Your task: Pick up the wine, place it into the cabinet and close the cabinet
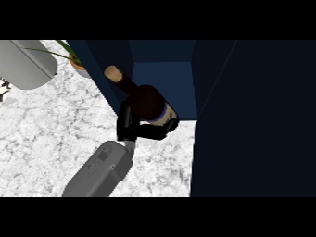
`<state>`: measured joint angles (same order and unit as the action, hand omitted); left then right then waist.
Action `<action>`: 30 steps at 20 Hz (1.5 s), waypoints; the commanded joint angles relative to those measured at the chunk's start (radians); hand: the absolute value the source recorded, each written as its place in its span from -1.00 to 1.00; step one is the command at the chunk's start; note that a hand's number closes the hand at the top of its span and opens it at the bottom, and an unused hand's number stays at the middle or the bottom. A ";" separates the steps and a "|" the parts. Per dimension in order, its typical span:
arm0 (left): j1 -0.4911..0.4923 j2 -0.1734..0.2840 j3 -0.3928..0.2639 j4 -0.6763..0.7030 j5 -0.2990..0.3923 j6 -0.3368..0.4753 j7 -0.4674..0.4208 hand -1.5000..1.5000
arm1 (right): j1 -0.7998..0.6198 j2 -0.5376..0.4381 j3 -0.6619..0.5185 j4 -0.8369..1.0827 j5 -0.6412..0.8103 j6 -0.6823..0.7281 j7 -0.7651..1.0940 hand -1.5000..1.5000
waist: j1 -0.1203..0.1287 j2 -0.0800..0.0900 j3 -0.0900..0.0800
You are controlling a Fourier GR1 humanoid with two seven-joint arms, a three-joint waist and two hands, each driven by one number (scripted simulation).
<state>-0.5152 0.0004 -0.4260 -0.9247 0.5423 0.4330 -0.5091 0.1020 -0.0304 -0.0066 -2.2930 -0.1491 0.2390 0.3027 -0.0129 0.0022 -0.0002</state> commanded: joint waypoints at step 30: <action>-0.353 0.000 -0.029 0.505 0.453 -0.214 -0.199 1.00 | 0.004 -0.006 0.003 -0.009 -0.037 0.008 0.017 -1.00 | -0.023 0.005 -0.001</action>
<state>-0.8522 0.0000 -0.4379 -0.4258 0.9567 0.2099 -0.6933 0.1139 -0.0339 -0.0059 -2.2852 -0.1810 0.2523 0.2990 -0.0347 0.0075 -0.0007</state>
